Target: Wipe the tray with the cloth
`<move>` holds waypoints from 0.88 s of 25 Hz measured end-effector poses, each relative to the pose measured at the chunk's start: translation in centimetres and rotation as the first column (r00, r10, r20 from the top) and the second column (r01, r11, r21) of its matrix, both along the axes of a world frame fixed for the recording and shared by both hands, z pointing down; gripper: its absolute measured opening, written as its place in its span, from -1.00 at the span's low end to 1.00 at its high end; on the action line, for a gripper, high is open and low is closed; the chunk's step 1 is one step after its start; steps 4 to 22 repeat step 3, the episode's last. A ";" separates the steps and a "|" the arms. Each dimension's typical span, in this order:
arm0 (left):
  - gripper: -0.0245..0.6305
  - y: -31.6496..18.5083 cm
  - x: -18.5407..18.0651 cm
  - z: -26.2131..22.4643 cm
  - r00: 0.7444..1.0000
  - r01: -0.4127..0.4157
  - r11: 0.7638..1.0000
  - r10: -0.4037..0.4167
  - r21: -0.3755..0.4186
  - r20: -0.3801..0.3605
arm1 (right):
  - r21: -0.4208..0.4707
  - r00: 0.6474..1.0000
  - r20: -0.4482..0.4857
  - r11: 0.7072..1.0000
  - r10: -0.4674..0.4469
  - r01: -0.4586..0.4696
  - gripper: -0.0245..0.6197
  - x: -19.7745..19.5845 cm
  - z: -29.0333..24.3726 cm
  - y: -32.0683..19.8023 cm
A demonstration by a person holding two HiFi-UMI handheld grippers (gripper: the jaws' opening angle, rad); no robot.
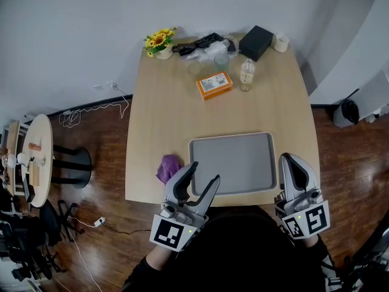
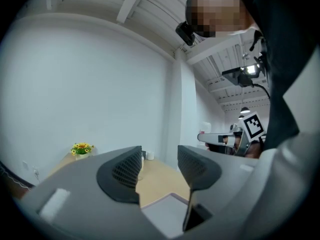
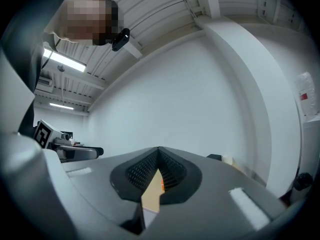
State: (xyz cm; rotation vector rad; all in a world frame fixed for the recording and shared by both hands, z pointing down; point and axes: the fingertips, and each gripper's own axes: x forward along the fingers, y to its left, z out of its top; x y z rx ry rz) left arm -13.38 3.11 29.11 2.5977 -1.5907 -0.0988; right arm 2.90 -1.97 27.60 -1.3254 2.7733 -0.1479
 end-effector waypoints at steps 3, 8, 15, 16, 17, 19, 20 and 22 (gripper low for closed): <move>-0.28 0.0 -0.2 0.1 1.000 0.005 1.000 -0.005 -0.017 -0.001 | 0.000 1.000 -0.003 1.000 -0.002 0.002 -0.92 -0.2 -0.2 0.1; -0.28 0.0 -0.2 0.1 1.000 0.005 1.000 -0.005 -0.017 -0.001 | 0.000 1.000 -0.003 1.000 -0.002 0.002 -0.92 -0.2 -0.2 0.1; -0.28 0.0 -0.2 0.1 1.000 0.005 1.000 -0.005 -0.017 -0.001 | 0.000 1.000 -0.003 1.000 -0.002 0.002 -0.92 -0.2 -0.2 0.1; -0.28 0.0 -0.2 0.1 1.000 0.005 1.000 -0.005 -0.017 -0.001 | 0.000 1.000 -0.003 1.000 -0.002 0.002 -0.92 -0.2 -0.2 0.1; -0.28 0.0 -0.2 0.1 1.000 0.005 1.000 -0.005 -0.017 -0.001 | 0.000 1.000 -0.003 1.000 -0.002 0.002 -0.92 -0.2 -0.2 0.1; -0.28 0.0 -0.2 0.1 1.000 0.005 1.000 -0.005 -0.017 -0.001 | 0.000 1.000 -0.003 1.000 -0.002 0.002 -0.92 -0.2 -0.2 0.1; -0.28 0.0 -0.2 0.1 1.000 0.005 1.000 -0.005 -0.017 -0.001 | 0.000 1.000 -0.003 1.000 -0.002 0.002 -0.92 -0.2 -0.2 0.1; -0.28 0.0 -0.2 0.1 1.000 0.005 1.000 -0.005 -0.017 -0.001 | 0.000 1.000 -0.003 1.000 -0.002 0.002 -0.92 -0.2 -0.2 0.1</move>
